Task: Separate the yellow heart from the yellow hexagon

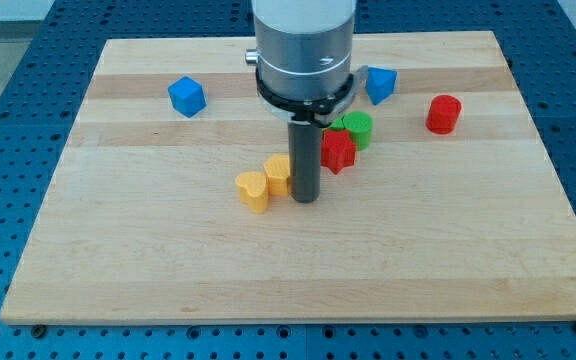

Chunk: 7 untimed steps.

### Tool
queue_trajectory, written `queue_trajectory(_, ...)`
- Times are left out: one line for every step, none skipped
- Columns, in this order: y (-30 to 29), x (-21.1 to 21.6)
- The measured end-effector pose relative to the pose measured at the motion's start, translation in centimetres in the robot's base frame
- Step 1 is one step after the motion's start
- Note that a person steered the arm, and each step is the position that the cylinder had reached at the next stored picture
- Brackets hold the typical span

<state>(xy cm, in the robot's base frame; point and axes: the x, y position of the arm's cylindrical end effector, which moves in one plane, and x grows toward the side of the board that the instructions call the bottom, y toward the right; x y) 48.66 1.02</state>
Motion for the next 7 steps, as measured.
queue_trajectory(3.7, 0.0)
queue_trajectory(3.8, 0.0)
queue_trajectory(3.8, -0.3)
queue_trajectory(3.5, -0.7)
queue_trajectory(1.6, -1.1)
queue_trajectory(-0.9, -0.6)
queue_trajectory(-2.7, -0.6)
